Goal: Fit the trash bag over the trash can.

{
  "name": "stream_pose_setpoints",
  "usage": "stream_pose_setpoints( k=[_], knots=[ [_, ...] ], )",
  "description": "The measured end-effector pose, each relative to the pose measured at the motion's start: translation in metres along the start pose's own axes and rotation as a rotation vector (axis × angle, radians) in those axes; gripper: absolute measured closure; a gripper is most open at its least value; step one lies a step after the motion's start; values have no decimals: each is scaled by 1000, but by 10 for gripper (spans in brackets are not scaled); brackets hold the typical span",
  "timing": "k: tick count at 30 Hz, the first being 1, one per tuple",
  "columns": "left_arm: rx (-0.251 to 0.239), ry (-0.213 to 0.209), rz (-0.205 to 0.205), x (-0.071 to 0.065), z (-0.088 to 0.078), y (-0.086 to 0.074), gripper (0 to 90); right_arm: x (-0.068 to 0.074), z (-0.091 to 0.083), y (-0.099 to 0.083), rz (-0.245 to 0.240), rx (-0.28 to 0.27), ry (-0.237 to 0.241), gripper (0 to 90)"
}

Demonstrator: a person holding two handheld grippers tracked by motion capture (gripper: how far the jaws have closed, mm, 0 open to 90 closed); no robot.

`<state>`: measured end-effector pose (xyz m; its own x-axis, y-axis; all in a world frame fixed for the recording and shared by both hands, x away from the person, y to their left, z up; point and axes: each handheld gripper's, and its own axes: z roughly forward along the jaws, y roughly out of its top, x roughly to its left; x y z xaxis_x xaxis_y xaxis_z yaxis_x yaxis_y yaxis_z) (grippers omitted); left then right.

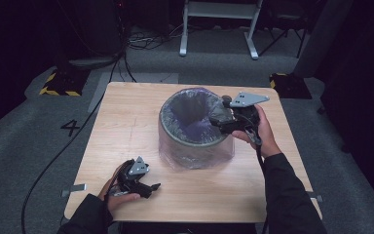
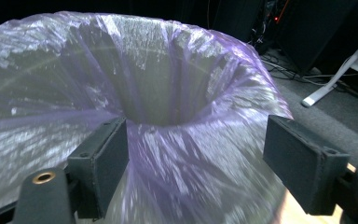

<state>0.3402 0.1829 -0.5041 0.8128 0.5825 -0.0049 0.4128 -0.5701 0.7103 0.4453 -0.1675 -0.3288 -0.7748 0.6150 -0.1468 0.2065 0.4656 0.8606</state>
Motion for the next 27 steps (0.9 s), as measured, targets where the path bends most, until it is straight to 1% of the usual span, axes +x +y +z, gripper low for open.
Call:
stream_pose_setpoints(
  k=[3,6,8,14,16,18,20,21,23,24,26,27],
  knots=[
    [0,-1,-2,0,0,0,140,3,7,5,-9,23,29,216],
    [0,0,0,0,0,0,140,6,12,11,-23,41,25,220],
    [0,-1,-2,0,0,0,140,8,15,14,-25,55,30,220],
    [0,0,0,0,0,0,140,11,24,20,-18,103,49,210],
    [0,0,1,0,0,0,140,13,28,21,-18,129,50,208],
    [0,0,0,0,0,0,140,13,32,21,-11,153,62,209],
    [0,-1,0,0,0,0,140,12,35,20,-4,187,58,199],
    [0,-1,0,0,0,0,140,12,36,20,-11,197,44,200],
    [0,-1,-2,0,0,0,140,12,37,21,-13,208,40,203],
    [0,-1,-2,0,0,0,140,13,37,21,-19,214,38,209],
    [0,-1,-2,0,0,0,140,17,40,22,-75,248,13,212],
    [0,-1,-2,0,0,0,141,19,42,22,-99,260,8,217]
  ],
)
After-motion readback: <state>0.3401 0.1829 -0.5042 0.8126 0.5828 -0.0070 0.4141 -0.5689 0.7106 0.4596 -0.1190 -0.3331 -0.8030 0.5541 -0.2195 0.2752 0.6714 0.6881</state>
